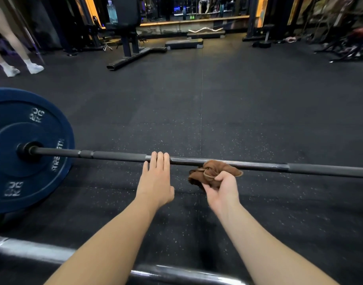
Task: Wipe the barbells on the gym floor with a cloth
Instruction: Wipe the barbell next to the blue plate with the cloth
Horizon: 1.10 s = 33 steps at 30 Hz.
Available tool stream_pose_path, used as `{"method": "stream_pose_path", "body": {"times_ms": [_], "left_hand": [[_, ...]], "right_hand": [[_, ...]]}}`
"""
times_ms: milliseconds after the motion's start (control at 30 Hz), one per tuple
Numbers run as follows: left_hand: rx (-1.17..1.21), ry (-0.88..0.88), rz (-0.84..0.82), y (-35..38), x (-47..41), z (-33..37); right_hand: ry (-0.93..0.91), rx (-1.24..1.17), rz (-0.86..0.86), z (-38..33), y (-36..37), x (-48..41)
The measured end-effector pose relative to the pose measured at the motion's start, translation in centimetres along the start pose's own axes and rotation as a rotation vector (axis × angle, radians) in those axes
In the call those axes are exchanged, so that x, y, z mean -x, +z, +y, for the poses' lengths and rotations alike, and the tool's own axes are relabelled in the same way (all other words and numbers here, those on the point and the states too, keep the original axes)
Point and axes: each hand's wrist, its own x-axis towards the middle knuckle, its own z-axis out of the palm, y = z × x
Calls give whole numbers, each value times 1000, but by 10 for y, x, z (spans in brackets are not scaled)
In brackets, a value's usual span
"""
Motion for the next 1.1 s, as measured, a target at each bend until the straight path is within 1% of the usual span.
{"method": "stream_pose_path", "body": {"times_ms": [100, 233, 433, 567, 700, 767, 933, 1000, 1100], "left_hand": [[19, 3, 8, 2, -1, -1], [85, -6, -1, 1, -2, -1], [84, -7, -41, -7, 0, -1], [78, -9, -54, -14, 1, 0], [59, -4, -44, -14, 3, 1], [36, -8, -17, -10, 3, 1], [25, -7, -10, -3, 1, 1], [11, -6, -3, -2, -1, 0], [-10, -3, 2, -1, -2, -1]], "right_hand": [[5, 12, 18, 3, 4, 1], [-21, -10, 23, -17, -11, -1], [-145, -33, 152, -76, -58, -8], [-187, -42, 199, -91, -74, -8], [-154, -43, 126, -68, -60, -8], [-115, -45, 77, -50, -43, -5], [-19, -38, -10, -13, -13, -2], [-6, -55, -29, -14, -13, -1], [-46, -65, -20, -34, -27, -4]]}}
